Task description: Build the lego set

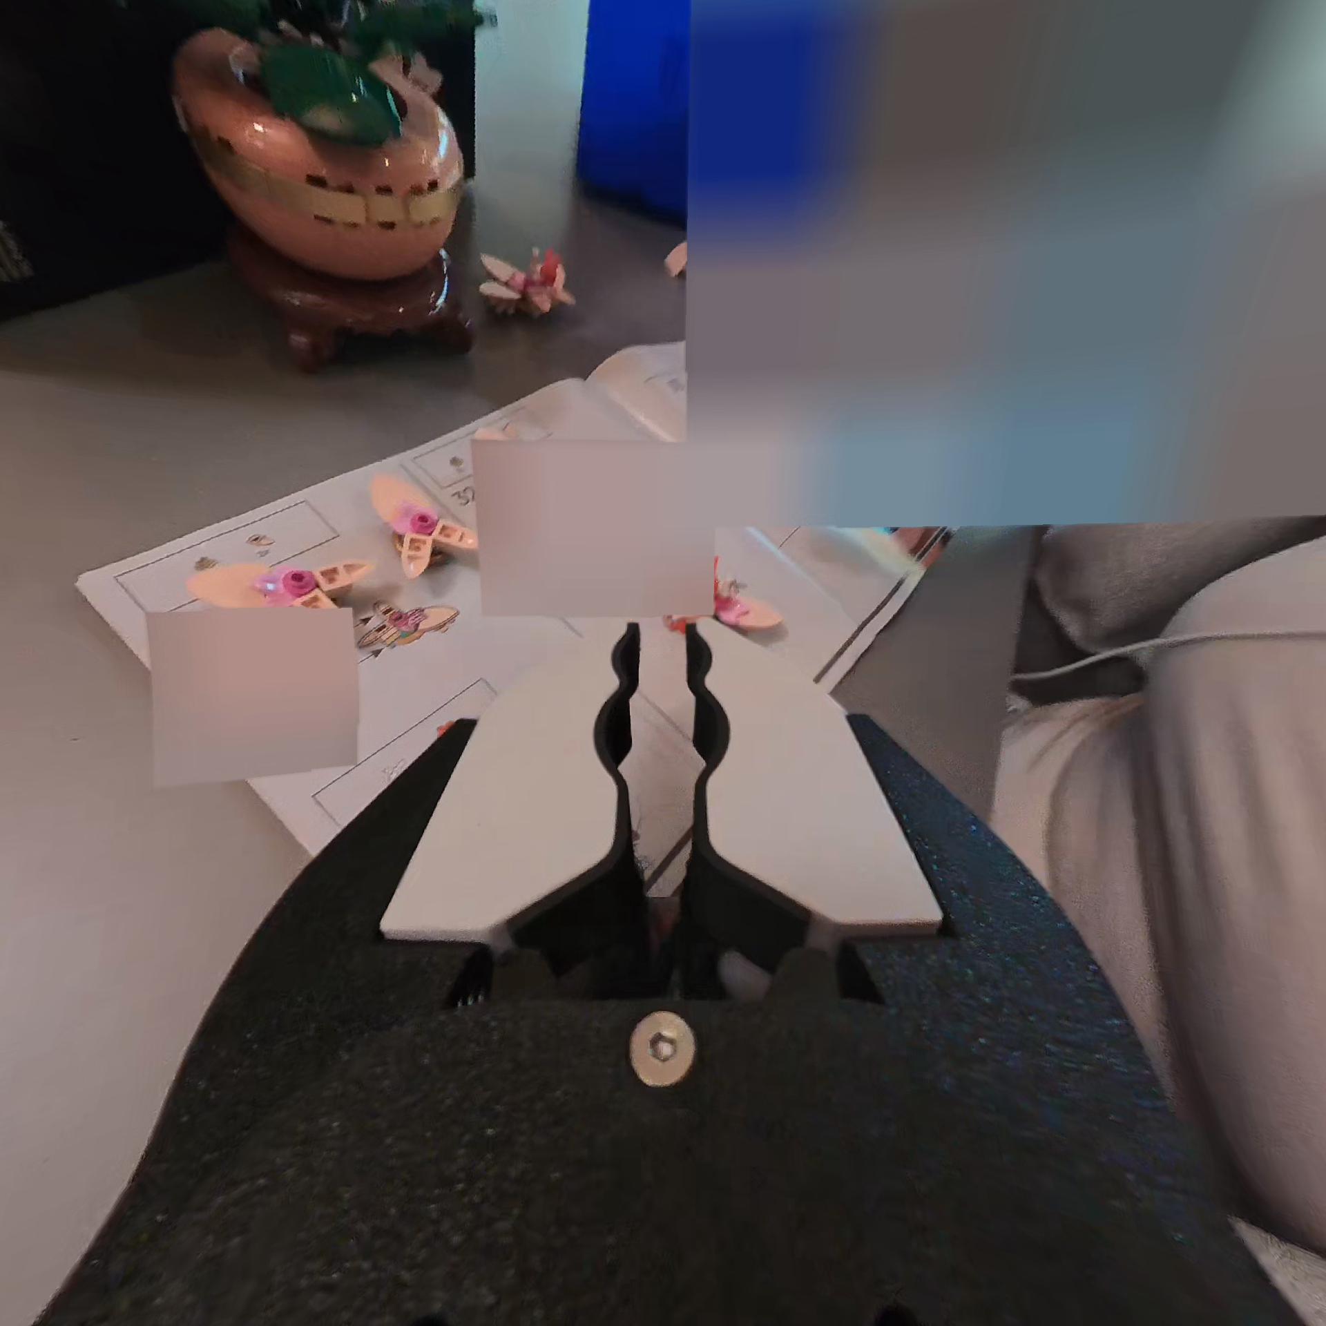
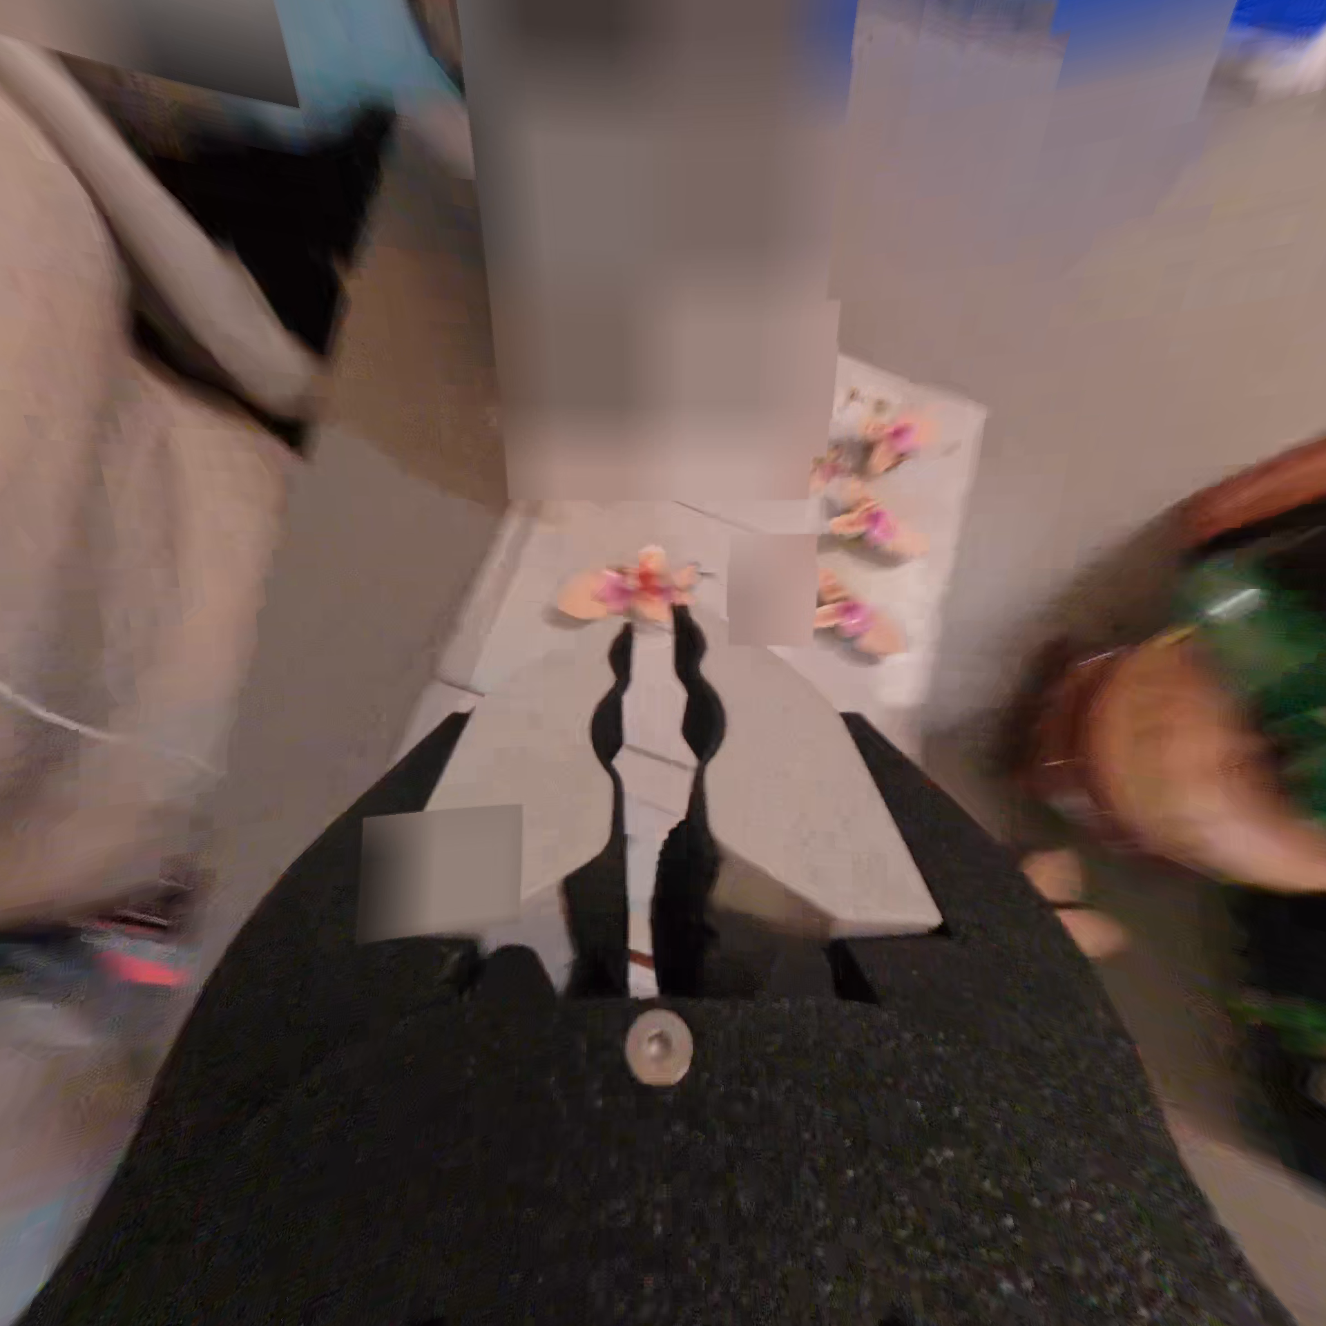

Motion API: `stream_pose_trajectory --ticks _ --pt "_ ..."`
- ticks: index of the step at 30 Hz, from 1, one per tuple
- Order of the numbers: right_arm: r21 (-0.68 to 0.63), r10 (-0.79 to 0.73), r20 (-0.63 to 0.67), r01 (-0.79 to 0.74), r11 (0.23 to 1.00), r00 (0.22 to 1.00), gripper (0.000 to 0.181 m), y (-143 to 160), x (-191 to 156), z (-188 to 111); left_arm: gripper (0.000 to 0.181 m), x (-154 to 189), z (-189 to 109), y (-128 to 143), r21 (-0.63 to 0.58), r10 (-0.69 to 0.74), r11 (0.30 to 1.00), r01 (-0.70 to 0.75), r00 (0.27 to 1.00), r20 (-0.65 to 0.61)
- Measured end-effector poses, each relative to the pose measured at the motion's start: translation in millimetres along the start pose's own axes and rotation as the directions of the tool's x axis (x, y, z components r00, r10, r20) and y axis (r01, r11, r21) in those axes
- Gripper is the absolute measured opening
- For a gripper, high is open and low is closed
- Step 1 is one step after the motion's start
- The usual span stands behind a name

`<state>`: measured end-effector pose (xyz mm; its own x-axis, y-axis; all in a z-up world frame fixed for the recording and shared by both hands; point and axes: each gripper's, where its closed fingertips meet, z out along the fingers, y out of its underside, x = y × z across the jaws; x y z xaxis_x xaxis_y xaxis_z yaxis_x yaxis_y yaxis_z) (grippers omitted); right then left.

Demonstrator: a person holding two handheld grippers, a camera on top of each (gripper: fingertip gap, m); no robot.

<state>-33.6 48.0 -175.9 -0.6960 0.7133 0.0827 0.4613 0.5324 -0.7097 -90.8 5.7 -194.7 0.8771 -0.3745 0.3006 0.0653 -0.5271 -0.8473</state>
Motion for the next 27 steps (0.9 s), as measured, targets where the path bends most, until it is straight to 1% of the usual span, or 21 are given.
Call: stream_pose_trajectory --ticks 1,2,3,5,8,11,14,18,21,23,27 --pt "0.031 0.174 0.077 -0.177 0.984 0.982 0.017 2.5 -9.5 2.2 0.012 -0.2 2.3 4.4 -0.028 0.03 0.999 -0.03 0.999 0.013" --pt "0.042 0.286 0.123 -0.293 0.955 0.95 0.019 5.7 -16.9 6.0 0.012 1.5 5.3 8.3 -0.052 0.059 0.997 -0.058 0.998 0.011" --pt "0.051 0.339 0.143 -0.349 0.936 0.93 0.022 9.0 -23.6 10.3 0.011 4.1 8.6 11.9 -0.074 0.082 0.994 -0.082 0.997 0.003" --pt "0.038 0.364 0.098 -0.369 0.929 0.926 0.018 20.3 -27.8 18.8 0.01 9.6 15.0 17.7 -0.108 0.126 0.986 -0.128 0.992 -0.021" --pt "0.026 0.354 0.027 -0.354 0.935 0.935 0.02 30.8 -22.9 27.9 0.01 9.9 21.1 24.6 -0.167 0.163 0.972 -0.164 0.986 -0.021" --pt "-0.025 0.258 -0.018 -0.259 0.966 0.966 0.017 42.5 -12.3 34.6 0.01 15.3 26.1 27.7 -0.188 0.17 0.966 -0.177 0.984 -0.053" --pt "-0.064 0.164 0.007 -0.163 0.985 0.986 0.017 45.8 -4.4 39.9 0.01 16.6 30.0 27.6 -0.201 0.156 0.966 -0.164 0.986 -0.059" --pt "-0.026 0.082 0.095 -0.08 0.996 0.992 0.017 35.2 -1.2 48.4 0.008 15.5 36.6 29.6 -0.234 0.121 0.963 -0.133 0.991 -0.063" --pt "-0.023 0.061 0.134 -0.059 0.998 0.989 0.016 33.0 -0.3 54.8 0.007 14.2 41.0 31.4 -0.252 0.105 0.96 -0.119 0.992 -0.066" --pt "-0.017 0.048 0.129 -0.046 0.999 0.991 0.017 32.5 1.7 58.2 0.007 14.1 43.1 31.4 -0.261 0.099 0.958 -0.114 0.993 -0.071" --pt "-0.018 0.08 0.151 -0.078 0.997 0.985 0.015 33.7 -3.6 62.5 0.007 10.7 48.0 30.7 -0.278 0.098 0.954 -0.113 0.993 -0.065"
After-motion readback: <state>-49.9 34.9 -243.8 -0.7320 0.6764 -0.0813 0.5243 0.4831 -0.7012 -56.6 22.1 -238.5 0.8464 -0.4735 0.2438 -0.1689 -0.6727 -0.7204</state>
